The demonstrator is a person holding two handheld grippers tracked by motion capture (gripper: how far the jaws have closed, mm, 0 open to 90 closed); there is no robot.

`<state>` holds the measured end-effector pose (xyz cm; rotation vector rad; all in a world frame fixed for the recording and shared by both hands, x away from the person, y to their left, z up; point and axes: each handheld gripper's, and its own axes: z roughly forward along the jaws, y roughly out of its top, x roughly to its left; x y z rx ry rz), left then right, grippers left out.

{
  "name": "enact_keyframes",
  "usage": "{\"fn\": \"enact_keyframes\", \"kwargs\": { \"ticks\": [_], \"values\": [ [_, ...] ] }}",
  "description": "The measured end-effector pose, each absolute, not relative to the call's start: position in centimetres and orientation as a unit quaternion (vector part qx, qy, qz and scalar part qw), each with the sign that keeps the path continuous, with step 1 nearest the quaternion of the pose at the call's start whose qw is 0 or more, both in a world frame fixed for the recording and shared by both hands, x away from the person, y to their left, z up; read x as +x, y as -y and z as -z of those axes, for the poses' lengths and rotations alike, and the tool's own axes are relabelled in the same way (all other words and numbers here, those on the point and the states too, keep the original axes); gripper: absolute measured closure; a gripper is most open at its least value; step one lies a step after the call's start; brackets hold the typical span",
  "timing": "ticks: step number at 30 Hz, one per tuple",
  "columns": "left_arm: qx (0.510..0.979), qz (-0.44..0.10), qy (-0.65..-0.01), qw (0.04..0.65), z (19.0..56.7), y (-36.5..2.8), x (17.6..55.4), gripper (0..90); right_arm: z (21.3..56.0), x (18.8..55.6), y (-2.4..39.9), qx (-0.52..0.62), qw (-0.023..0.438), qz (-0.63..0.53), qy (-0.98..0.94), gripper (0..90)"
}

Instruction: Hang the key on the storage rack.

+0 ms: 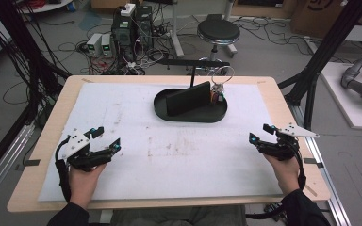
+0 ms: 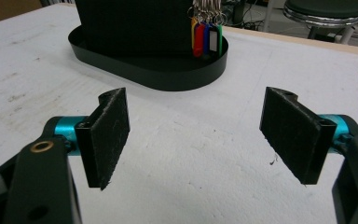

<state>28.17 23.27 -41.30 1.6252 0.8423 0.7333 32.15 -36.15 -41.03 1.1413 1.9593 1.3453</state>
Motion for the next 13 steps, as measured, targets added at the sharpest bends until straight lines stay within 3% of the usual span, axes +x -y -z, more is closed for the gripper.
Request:
{"fn": "enact_keyframes", "kwargs": {
  "ticks": [13],
  "values": [
    [0.693,-0.303,-0.355,0.550,41.46,-22.71,28.75,24.1,41.07,31.98,36.64,0.419,0.255,-0.490,-0.721,24.5]
  ]
}}
